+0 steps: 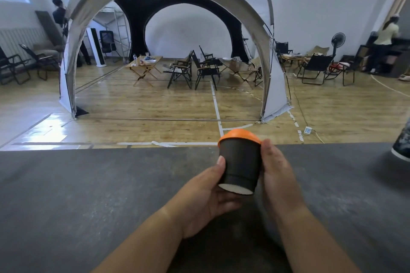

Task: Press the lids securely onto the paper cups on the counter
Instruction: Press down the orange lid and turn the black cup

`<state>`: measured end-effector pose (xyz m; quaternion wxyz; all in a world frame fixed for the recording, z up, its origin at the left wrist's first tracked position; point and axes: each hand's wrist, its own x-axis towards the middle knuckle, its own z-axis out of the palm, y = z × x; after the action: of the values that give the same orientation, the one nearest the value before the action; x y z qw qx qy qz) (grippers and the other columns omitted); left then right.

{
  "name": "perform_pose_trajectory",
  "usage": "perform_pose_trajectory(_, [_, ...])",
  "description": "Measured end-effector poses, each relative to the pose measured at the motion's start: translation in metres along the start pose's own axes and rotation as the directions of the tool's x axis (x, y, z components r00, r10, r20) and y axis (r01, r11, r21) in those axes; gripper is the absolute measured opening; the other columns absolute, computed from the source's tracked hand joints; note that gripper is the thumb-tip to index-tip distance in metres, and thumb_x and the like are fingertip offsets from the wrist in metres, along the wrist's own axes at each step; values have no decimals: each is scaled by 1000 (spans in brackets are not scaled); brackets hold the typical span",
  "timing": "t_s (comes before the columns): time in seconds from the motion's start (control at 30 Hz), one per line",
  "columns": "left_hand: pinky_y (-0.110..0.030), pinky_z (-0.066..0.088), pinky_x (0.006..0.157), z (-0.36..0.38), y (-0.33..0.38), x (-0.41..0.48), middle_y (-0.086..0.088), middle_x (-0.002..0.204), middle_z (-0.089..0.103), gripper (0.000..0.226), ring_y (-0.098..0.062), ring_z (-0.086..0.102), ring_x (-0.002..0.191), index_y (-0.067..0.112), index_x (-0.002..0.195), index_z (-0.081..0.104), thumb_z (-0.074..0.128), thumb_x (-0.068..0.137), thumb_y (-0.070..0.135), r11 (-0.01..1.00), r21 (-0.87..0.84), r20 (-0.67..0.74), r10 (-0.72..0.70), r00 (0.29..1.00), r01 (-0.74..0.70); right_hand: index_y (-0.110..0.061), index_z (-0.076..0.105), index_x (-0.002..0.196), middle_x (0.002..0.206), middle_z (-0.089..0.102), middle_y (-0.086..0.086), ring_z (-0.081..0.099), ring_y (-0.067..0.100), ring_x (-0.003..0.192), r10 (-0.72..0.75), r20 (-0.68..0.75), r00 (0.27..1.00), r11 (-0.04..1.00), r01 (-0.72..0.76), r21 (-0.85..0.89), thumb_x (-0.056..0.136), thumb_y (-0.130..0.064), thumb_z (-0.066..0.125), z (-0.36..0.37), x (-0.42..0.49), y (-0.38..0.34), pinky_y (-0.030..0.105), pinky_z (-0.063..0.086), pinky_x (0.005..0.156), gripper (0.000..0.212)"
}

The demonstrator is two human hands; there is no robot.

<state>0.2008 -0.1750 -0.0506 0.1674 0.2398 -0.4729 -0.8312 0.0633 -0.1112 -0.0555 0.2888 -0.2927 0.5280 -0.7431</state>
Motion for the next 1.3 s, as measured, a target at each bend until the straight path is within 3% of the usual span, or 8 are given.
perform_pose_trajectory(0.1, [-34,59,79,1,2,-1,-18,113,70,56,-25,71,95,2,123,57,60,78,36,999,-43,8,10,1000,-10,0,59,125,117,67,27,65,43,110,131,41,991,977,-136,167,85,-50,54,-1,1,0,57,55,92,64])
perform_pose_trajectory(0.27, [-34,59,78,4,0,1,-19,114,69,60,-29,70,100,3,125,55,65,75,35,998,-37,-84,52,995,-55,-25,60,118,116,68,7,68,24,107,-27,31,999,1000,28,-10,75,-58,69,-2,2,3,40,57,88,55])
perform_pose_trajectory(0.43, [-34,59,80,3,9,-3,-19,113,70,55,-24,71,95,1,119,61,58,80,39,989,-146,29,-28,999,32,-8,56,127,123,66,21,61,39,119,60,65,996,983,-70,171,82,-49,67,-1,3,5,61,44,104,62])
perform_pose_trajectory(0.6, [-37,58,85,4,1,1,-18,110,71,58,-29,70,99,3,123,57,64,76,37,999,-30,-73,36,997,-39,-22,56,122,122,65,12,68,19,105,-8,25,1000,999,7,38,75,-51,71,0,2,3,35,58,83,57])
perform_pose_trajectory(0.77, [-38,55,90,4,8,-2,-20,112,70,53,-26,69,95,0,116,62,61,78,37,987,-156,22,-45,999,48,-6,55,127,125,63,25,59,44,120,97,52,994,964,-107,245,81,-50,69,0,4,4,65,45,101,66])
perform_pose_trajectory(0.9, [-43,56,89,5,1,0,-17,113,69,62,-30,70,98,9,123,55,73,71,35,999,30,-137,48,989,-44,-27,60,120,122,65,15,67,34,110,50,-17,999,989,-47,137,62,-64,81,4,4,8,51,57,88,71])
perform_pose_trajectory(1.03, [-38,56,88,7,7,-4,-20,114,69,59,-27,69,98,2,122,60,58,82,46,991,-113,19,-70,997,72,-5,53,127,121,64,27,62,46,115,139,64,988,948,-151,280,72,-53,73,-2,4,8,60,53,93,76])
perform_pose_trajectory(1.3, [-37,57,86,6,2,-2,-16,110,71,62,-27,71,95,5,122,59,63,73,44,999,-41,-71,-33,997,30,-9,56,126,120,65,26,64,45,110,94,31,995,965,-98,242,75,-55,74,0,3,8,56,57,86,71])
